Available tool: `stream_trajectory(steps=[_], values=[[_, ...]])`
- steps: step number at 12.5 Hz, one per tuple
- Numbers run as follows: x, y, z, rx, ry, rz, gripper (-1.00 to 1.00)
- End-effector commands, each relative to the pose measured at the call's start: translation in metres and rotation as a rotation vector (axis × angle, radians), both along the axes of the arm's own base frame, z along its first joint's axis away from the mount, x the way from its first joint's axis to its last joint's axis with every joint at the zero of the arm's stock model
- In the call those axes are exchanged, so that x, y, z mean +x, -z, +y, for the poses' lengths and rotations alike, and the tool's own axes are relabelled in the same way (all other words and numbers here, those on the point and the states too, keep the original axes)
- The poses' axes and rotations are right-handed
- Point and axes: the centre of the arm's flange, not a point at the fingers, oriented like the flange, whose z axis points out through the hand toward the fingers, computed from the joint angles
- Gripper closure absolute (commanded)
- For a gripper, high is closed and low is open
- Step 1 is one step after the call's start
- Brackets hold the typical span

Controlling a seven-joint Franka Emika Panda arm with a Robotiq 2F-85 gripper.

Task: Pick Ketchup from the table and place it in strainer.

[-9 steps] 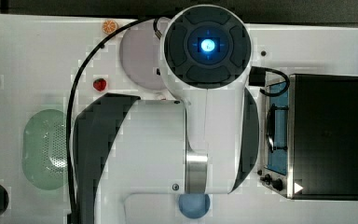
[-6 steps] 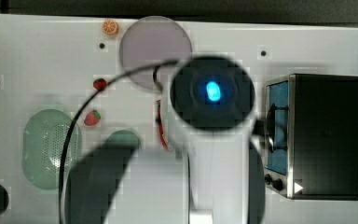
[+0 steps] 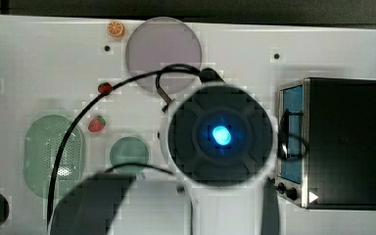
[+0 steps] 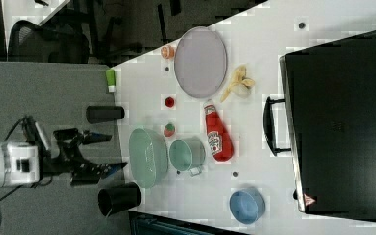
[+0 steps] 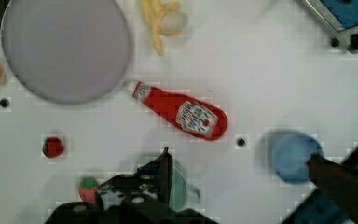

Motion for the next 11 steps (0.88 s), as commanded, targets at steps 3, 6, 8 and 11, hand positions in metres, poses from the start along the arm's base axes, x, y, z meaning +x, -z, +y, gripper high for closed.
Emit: stream_trajectory(steps=[3,6,8,11], values=[[0.030,0.107,0.005,0.039,-0.380,0.062,-1.00],[0.033,0.147,0.015,0.047,-0.753,0.024,-1.00],[0.028,0.173,0.017,0.046,-0.941,0.004,-1.00],[0.012,0.218,0.015,0.044,-1.032,-0.003,-1.00]])
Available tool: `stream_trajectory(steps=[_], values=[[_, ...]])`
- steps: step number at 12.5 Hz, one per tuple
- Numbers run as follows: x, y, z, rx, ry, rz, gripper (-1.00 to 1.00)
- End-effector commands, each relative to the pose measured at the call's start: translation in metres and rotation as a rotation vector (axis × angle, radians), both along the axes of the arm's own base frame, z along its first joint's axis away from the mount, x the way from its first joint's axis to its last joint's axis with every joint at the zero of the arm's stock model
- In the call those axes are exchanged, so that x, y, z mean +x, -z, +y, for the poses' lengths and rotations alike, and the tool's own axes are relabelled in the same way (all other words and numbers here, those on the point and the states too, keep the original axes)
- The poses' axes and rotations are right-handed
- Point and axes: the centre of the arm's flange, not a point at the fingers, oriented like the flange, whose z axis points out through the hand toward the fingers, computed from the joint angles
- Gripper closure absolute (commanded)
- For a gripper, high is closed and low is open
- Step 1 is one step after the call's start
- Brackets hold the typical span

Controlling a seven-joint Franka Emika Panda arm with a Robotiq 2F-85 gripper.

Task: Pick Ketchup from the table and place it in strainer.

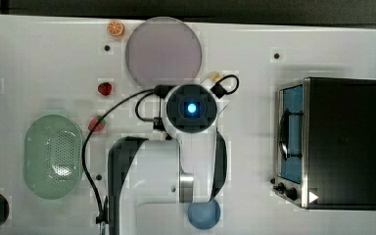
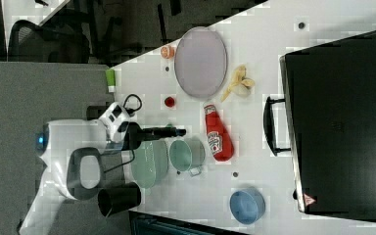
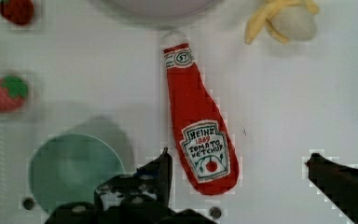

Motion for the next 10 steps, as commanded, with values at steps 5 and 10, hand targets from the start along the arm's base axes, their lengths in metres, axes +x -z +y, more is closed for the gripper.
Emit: stream_trajectory(steps=[5,10], values=[[-0.034,0.078,0.000,0.007,-0.183,-0.002,-1.00],[-0.030,0.136,0.002,0.018,-0.194,-0.002,-1.00]])
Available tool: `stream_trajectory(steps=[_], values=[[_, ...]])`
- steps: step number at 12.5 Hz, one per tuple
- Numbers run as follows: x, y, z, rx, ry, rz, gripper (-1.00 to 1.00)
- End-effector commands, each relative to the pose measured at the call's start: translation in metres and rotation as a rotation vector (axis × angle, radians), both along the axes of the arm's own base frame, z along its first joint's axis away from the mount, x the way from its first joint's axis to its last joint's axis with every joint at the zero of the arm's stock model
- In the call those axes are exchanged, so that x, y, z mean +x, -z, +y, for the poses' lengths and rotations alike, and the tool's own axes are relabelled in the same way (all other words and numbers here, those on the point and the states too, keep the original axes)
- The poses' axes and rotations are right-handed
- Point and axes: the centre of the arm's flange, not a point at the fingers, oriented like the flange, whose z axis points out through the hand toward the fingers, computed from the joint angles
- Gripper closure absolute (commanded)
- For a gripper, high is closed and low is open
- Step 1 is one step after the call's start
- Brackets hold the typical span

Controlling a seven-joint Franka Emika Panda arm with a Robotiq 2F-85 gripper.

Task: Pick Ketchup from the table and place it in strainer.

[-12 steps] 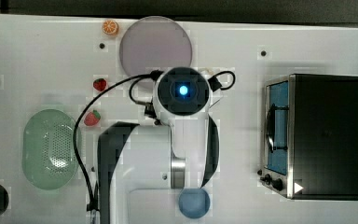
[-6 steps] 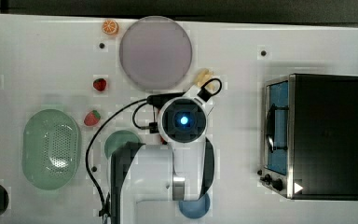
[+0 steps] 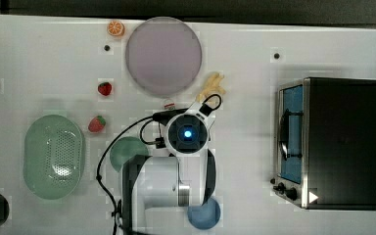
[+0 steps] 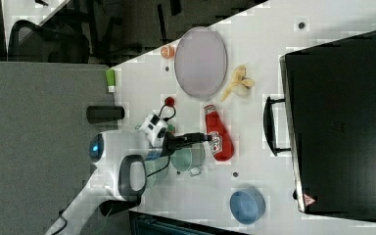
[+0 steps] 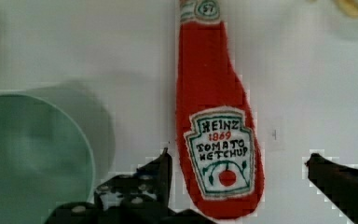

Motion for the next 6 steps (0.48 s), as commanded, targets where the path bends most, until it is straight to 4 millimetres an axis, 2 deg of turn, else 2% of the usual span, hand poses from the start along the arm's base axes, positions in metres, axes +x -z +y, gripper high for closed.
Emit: stream_trajectory(steps=[1,6], values=[[0.005,0.026,-0.003,0.005,-0.045,-0.013,-1.00],[0.002,0.080,0.001,0.024,-0.042,-0.030,-1.00]])
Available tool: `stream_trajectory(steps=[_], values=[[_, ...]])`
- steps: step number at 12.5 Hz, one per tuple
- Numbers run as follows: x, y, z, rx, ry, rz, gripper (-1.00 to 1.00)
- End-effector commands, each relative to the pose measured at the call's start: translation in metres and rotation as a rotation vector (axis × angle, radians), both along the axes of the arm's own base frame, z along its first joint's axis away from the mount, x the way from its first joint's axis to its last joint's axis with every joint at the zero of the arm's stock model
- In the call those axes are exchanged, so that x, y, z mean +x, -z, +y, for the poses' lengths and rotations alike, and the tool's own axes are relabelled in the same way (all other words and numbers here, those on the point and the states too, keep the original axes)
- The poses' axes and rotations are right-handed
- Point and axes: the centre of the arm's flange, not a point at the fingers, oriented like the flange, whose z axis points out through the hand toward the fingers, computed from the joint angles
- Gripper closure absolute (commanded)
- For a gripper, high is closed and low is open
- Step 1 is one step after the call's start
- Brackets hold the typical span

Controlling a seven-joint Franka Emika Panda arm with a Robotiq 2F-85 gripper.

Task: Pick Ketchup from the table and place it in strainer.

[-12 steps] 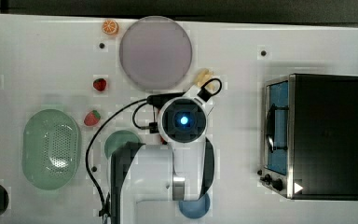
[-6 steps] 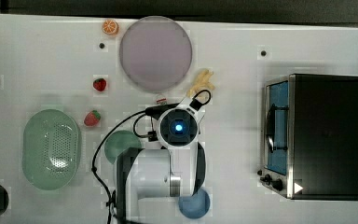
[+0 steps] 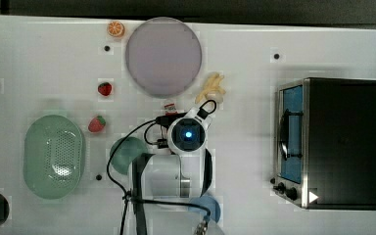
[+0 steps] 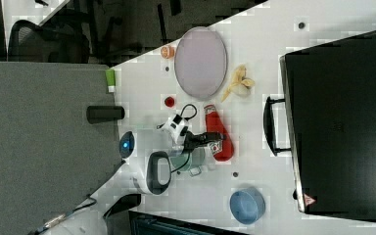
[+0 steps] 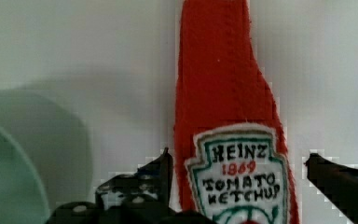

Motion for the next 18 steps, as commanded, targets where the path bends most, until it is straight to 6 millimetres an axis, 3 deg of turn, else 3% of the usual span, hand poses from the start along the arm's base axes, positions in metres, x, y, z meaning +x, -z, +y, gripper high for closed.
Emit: stream_trajectory(steps=[1,3,6,10,12,15,18], values=[[0.006,0.007,0.001,0.006,-0.035,-0.032,-1.00],[0.004,0.017,-0.001,0.007,-0.030,-0.034,-0.92],[0.005,0.014,0.002,0.008,-0.034,-0.042,-0.21],[0.013,-0.011,-0.001,0.000,-0.030,-0.069,-0.20],[0.014,-0.044,-0.005,-0.012,-0.029,-0.051,-0.20],[0.015,-0.123,-0.003,-0.035,-0.042,-0.029,-0.20],[0.002,-0.197,0.008,-0.062,0.000,0.018,-0.20]])
